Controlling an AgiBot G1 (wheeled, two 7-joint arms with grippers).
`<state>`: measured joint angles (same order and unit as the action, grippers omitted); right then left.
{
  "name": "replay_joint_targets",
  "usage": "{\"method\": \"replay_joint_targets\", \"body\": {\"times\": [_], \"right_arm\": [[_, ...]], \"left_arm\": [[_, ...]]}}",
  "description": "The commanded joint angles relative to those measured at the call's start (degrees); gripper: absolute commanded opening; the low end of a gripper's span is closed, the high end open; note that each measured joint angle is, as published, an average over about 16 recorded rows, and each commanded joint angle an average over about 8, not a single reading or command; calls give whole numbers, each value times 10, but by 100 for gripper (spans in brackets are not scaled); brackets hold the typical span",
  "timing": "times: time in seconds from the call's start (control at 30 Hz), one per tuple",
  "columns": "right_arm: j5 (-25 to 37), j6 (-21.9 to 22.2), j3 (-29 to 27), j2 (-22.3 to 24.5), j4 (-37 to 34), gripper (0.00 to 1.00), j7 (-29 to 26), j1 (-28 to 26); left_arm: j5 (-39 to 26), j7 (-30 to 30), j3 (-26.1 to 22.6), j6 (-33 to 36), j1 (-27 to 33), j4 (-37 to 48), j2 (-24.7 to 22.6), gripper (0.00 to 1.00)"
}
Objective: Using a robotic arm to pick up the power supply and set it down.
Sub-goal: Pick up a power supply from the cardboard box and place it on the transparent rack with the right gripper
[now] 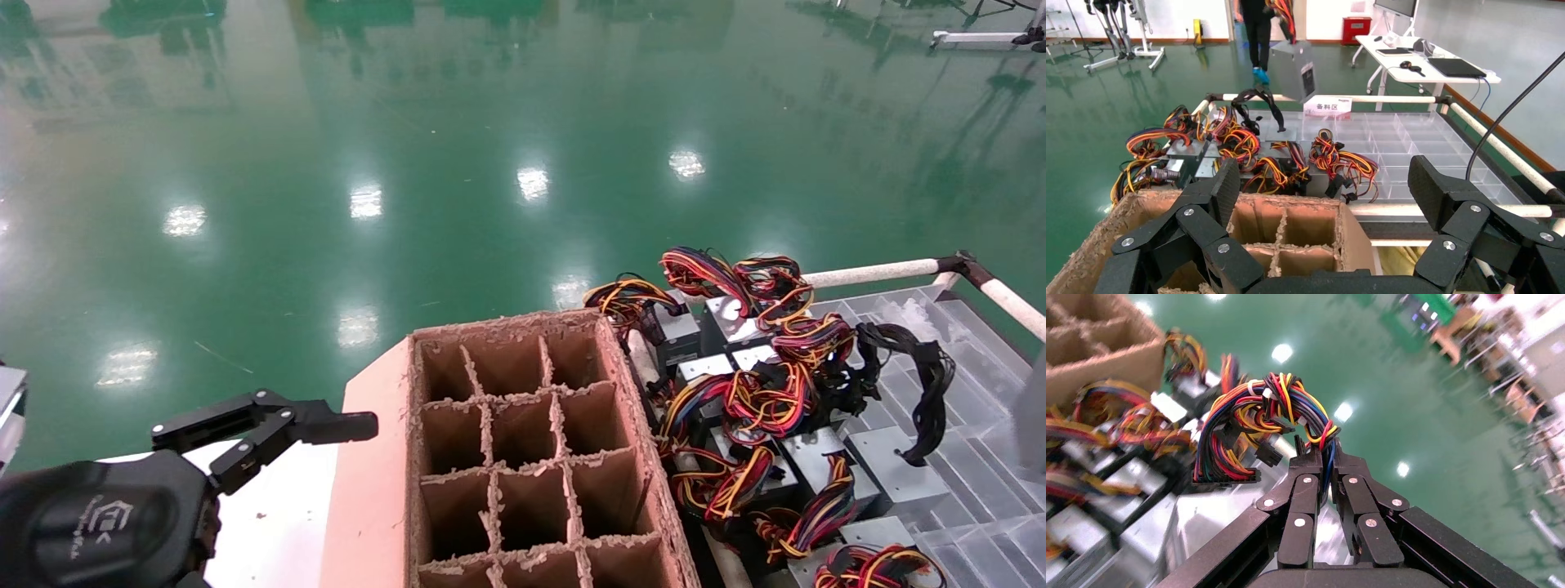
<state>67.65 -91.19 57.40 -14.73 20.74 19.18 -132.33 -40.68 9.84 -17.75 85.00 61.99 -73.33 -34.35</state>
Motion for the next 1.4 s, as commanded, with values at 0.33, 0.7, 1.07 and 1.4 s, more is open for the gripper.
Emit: {"method": "replay_joint_targets", "body": {"times": [0.33, 0.7, 1.07, 1.4], "right_arm": [[-38, -2, 63, 44, 65, 0, -43, 44], [-77, -2, 107, 61, 97, 0, -66, 59], [-112, -3, 136, 94, 157, 0, -102, 46], [-95, -2, 146, 112, 191, 0, -123, 18]], "left_arm": [[0, 0, 0, 0, 0, 0, 0, 100], [0, 0, 0, 0, 0, 0, 0, 100], [1, 0, -1, 0, 0, 0, 0, 100], [1, 0, -1, 0, 0, 0, 0, 100]]}}
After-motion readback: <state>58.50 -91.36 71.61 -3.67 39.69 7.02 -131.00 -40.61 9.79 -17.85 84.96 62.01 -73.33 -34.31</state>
